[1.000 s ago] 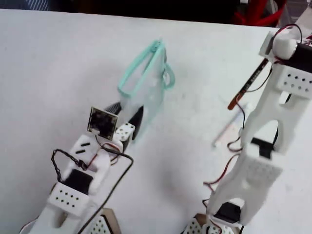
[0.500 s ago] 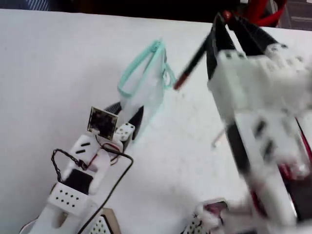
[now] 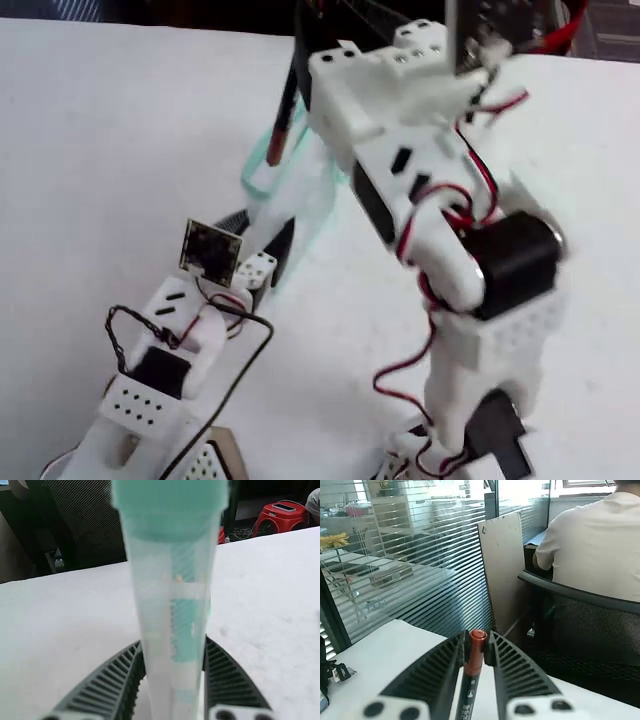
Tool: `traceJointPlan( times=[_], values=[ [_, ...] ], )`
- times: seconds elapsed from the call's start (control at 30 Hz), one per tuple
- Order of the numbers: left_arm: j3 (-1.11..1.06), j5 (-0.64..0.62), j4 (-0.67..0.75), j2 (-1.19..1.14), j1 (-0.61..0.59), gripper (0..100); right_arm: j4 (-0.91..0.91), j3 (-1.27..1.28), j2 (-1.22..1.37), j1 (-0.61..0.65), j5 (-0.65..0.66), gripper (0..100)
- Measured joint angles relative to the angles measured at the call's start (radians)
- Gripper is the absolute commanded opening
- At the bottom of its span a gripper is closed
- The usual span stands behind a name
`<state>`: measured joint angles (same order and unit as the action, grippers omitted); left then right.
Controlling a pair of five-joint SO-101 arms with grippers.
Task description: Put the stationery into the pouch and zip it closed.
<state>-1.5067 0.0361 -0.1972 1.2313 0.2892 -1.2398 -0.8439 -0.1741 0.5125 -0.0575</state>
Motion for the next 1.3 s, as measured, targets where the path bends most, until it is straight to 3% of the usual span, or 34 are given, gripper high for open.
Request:
traceJointPlan(
  times=[0.27,0.83,1.07,1.3],
  values=[
    [0.0,0.0,0.0,-0.003,-0.003,18,0.064,0.006,0.147,0.008,0.0,1.8],
    [0.0,0.0,0.0,-0.003,0.0,18,-0.275,0.095,0.167,0.009,0.0,2.6],
    [0.0,0.0,0.0,-0.005,-0.002,18,-0.42,0.107,0.17,0.008,0.0,33.6],
    [0.0,0.0,0.0,-0.006,-0.002,18,-0.394,0.107,0.133,0.008,0.0,32.6]
  ],
)
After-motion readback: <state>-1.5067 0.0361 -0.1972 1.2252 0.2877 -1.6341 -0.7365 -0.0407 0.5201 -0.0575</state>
